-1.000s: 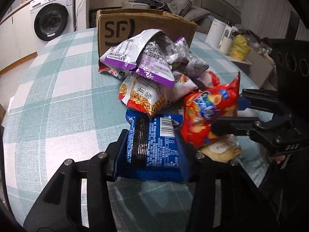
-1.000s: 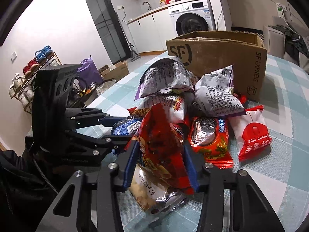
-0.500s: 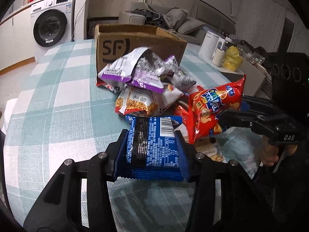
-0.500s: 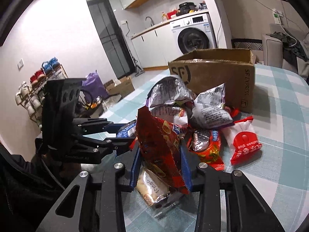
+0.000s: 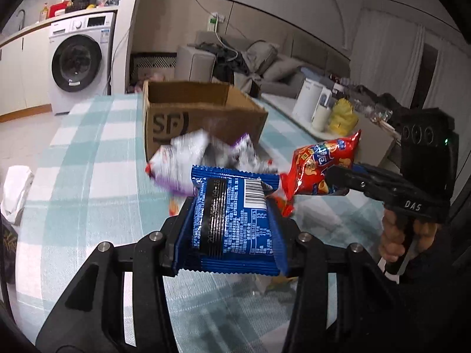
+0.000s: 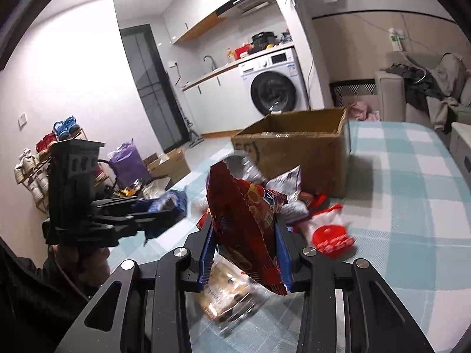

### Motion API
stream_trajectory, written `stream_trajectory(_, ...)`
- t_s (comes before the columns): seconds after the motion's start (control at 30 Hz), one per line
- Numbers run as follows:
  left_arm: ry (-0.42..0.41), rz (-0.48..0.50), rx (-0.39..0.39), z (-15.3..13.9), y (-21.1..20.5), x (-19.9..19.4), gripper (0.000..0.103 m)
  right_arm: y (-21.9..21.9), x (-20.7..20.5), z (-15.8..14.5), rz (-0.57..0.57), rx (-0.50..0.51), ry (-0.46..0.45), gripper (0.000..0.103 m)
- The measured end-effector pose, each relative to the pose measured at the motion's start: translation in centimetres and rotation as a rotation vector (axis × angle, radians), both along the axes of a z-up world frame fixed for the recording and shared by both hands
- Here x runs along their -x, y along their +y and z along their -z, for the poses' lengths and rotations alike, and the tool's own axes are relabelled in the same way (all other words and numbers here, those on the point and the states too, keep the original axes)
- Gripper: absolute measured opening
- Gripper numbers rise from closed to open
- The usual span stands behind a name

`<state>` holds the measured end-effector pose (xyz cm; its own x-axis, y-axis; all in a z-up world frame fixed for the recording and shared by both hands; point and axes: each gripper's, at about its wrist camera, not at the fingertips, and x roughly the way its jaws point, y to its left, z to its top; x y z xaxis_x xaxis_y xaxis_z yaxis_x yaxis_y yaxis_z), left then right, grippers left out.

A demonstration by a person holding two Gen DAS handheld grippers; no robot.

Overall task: Organize snacks
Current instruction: 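Carry the biscuit pack to the box with left tool while right tool carries chip bag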

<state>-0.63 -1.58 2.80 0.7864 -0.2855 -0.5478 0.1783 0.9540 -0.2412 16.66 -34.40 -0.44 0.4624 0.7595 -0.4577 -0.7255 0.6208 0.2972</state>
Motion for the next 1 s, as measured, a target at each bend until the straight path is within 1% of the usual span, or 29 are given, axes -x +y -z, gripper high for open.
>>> stream_trajectory(0.2,-0.052,-0.033,-0.015,-2.6,0.3,-0.3,0.044,-0.1,-1.0,-1.5,0.049,-0.012,-0.015,0.037)
stream_trajectory(0.37,-0.101,-0.075,-0.06,-4.4,0.5,-1.2,0.044,0.4,-2.2,-3.0,0.086,-0.027,-0.029,0.037)
stream_trajectory(0.43,-0.113,-0.085,-0.064,-4.8,0.8,-1.6,0.044,0.5,-2.7,-3.5,0.099,-0.03,-0.033,0.037)
stream_trajectory(0.53,-0.122,-0.11,-0.08,-5.1,1.0,-2.7,0.044,0.7,-3.3,-4.0,0.111,-0.05,-0.029,0.037)
stream_trajectory(0.73,-0.117,-0.146,-0.061,-5.2,2.1,-5.4,0.044,1.2,-5.1,-4.8,0.137,-0.059,-0.039,0.037)
stream_trajectory(1.0,-0.103,-0.162,-0.051,-5.4,3.1,-9.9,0.044,1.3,-8.0,-5.5,0.17,-0.074,-0.031,0.037)
